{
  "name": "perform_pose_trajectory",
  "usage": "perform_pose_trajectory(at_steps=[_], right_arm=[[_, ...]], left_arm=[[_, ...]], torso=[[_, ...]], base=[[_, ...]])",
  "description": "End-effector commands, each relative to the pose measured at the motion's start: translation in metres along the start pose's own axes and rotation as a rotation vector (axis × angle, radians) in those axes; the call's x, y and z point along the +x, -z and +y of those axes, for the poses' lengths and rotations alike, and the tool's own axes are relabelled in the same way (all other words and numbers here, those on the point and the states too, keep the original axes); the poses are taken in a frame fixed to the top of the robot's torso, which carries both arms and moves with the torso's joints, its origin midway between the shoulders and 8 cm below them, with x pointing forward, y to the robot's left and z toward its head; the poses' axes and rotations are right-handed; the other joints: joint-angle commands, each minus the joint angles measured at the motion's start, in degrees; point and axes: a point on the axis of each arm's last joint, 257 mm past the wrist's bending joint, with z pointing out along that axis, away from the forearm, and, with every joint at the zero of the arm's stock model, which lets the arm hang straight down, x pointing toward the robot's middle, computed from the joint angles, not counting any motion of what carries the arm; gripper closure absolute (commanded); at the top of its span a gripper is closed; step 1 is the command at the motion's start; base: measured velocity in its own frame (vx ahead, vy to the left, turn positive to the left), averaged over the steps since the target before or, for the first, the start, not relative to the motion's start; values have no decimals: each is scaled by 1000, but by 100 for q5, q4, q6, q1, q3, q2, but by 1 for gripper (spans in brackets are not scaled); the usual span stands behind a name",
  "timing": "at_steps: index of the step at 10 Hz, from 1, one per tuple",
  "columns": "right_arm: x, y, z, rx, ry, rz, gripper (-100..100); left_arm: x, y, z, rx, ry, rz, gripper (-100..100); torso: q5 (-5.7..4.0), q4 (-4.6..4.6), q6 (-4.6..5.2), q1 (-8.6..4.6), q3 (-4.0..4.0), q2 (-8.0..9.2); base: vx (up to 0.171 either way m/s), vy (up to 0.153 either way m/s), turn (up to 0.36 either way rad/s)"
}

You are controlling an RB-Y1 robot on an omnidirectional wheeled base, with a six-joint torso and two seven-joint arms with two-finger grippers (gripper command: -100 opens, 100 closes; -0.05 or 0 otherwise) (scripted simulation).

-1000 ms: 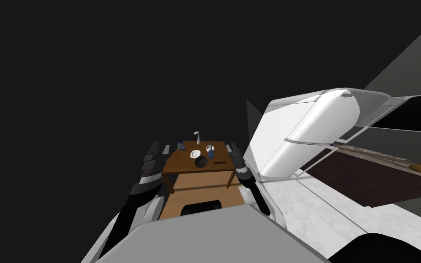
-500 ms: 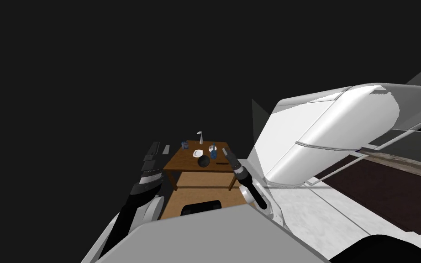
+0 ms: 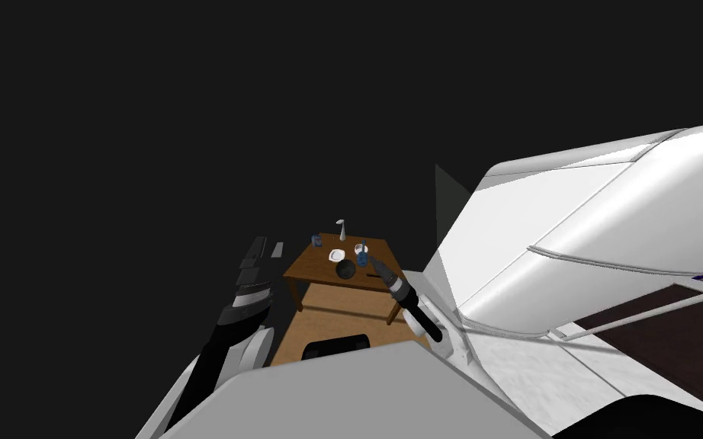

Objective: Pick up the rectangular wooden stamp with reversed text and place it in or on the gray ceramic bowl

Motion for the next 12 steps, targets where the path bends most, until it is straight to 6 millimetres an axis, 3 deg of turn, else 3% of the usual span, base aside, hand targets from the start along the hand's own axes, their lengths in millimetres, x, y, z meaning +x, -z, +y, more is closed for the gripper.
perform_pose_trajectory(at_steps=[1,7,12], right_arm=[[10,2,-11,19,22,40,-100],[55,29,-69,119,138,266,-100],[89,73,-129,221,241,485,-100]], left_arm=[[0,0,0,0,0,0,0],[0,0,0,0,0,0,0],[0,0,0,0,0,0,0]], torso=[[0,0,0,0,0,0],[0,-1,1,-1,-3,-6],[-1,-1,5,-2,-4,-6]], base=[[6,-8,107],[11,-8,166],[20,-13,195]])
